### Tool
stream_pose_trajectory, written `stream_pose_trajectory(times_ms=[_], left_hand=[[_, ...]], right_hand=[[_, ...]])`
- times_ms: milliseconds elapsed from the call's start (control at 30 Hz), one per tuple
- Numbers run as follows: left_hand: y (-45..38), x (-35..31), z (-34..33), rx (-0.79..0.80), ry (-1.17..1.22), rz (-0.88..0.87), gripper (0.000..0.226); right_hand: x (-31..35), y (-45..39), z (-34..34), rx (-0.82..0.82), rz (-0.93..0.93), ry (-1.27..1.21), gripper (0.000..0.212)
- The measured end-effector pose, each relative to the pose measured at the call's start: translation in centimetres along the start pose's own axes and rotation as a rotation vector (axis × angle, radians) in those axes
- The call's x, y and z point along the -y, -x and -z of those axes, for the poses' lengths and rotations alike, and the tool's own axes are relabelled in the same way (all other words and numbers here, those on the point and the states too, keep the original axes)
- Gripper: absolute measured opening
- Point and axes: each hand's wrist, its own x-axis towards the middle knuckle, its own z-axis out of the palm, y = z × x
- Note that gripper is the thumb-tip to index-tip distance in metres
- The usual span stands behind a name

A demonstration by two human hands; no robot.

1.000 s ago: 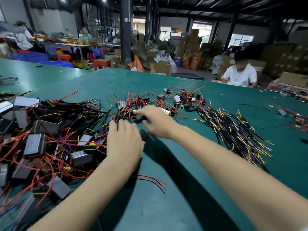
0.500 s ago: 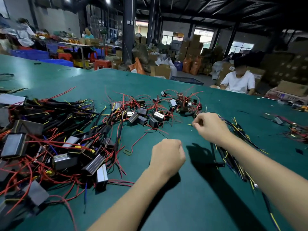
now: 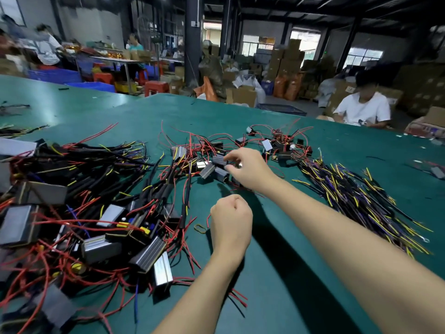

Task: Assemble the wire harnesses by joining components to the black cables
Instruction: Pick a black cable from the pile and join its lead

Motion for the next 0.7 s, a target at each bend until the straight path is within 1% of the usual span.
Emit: stream_pose_trajectory(times_ms=[67,100,133,233,300,400,500,567,600,700], left_hand=[[0.0,0.0,-0.1,-0.005,-0.026,0.024,0.016],[0.0,0.1,-0.2,-0.005,-0.049,0.03,0.017],[0.0,0.1,-0.2,-0.003,-0.059,0.034,0.017],[-0.1,0.3,-0.3,0.009,-0.049,0.049,0.016],[-0.1,0.3,-0.2,0.014,-0.039,0.051,0.016],[0.0,0.4,-0.3,0.02,-0.033,0.047,0.017],[0.0,0.2,-0.3,0.002,-0.007,0.057,0.015],[0.0,0.1,-0.3,-0.015,0.059,0.061,0.015],[-0.1,0.1,-0.3,-0.026,0.1,0.068,0.018],[-0.4,0.1,-0.2,-0.071,0.227,0.109,0.032]], right_hand=[[1.0,-1.2,-0.7,0.076,0.044,0.078,0.027],[1.5,-1.8,-1.1,0.097,0.013,0.088,0.027],[1.9,-2.4,-1.5,0.11,-0.045,0.084,0.029],[2.3,-4.0,-2.8,0.134,-0.272,0.042,0.047],[2.4,-4.7,-3.5,0.128,-0.349,-0.002,0.051],[2.5,-5.6,-3.8,0.106,-0.399,-0.075,0.042],[2.7,-6.0,-3.4,0.146,-0.455,-0.083,0.033],[2.4,-6.1,-3.1,0.138,-0.439,-0.084,0.02],[2.2,-6.1,-2.9,0.094,-0.421,-0.124,0.014],[1.3,-5.1,-1.4,-0.136,-0.333,-0.32,0.009]])
